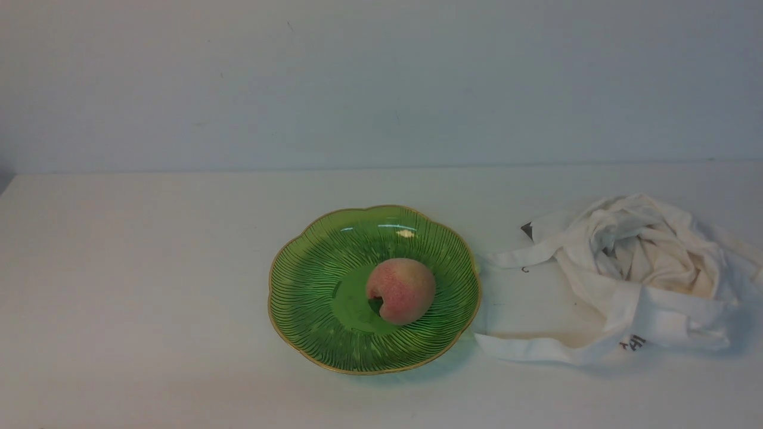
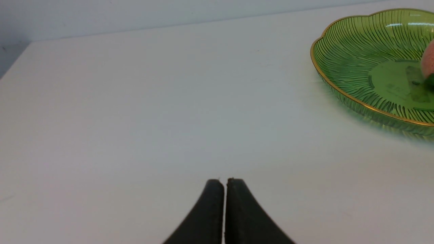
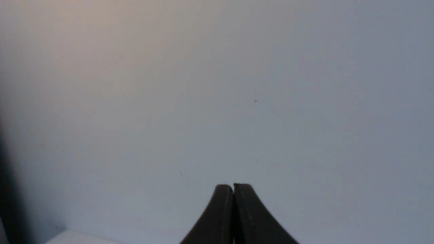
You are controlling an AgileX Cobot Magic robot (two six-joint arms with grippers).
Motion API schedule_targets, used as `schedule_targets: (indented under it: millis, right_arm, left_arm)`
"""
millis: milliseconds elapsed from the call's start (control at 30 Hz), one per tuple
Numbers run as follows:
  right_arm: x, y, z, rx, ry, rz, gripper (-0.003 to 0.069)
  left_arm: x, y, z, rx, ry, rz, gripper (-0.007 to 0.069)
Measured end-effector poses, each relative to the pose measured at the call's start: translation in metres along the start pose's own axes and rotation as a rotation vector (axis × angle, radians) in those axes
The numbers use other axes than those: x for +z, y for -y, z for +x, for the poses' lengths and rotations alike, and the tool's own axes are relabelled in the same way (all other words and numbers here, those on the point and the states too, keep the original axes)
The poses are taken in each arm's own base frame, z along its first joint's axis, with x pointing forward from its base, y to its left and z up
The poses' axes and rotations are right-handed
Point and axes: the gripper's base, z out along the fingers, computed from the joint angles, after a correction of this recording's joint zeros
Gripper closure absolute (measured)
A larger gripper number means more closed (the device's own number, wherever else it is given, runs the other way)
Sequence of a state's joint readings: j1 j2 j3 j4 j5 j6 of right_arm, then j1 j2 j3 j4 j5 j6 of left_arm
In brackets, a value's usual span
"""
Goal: Take the fruit out of the cloth bag on the white table and place them on a plate.
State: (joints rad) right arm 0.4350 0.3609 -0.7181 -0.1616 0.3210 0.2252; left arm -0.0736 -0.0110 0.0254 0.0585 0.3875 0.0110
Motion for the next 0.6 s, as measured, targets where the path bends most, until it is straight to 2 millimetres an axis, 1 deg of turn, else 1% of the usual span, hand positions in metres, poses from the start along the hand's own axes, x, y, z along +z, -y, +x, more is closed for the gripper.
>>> schedule_targets:
  millis: [33,67,200,367,600]
  right_arm:
    - [-0.003,0.000,0.002,-0.002,0.024,-0.006,0.0673]
    - [-0.012,0.000,0.013,-0.002,0.074,-0.019,0.0673]
    - [-0.025,-0.001,0.038,-0.008,0.151,-0.044,0.0673]
    - [-0.024,0.000,0.061,-0.008,0.113,-0.047,0.0673]
    - [-0.021,0.001,0.083,-0.009,0.035,-0.041,0.0673]
  left_arm:
    - [0.000,0.000,0.000,0.000,0.000,0.000,0.0632]
    - [0.000,0.000,0.000,0.000,0.000,0.000,0.0632]
    - [0.000,0.000,0.000,0.000,0.000,0.000,0.0632]
    - [0.000,0.000,0.000,0.000,0.000,0.000,0.0632]
    - [0.000,0.000,0.000,0.000,0.000,0.000,0.0632]
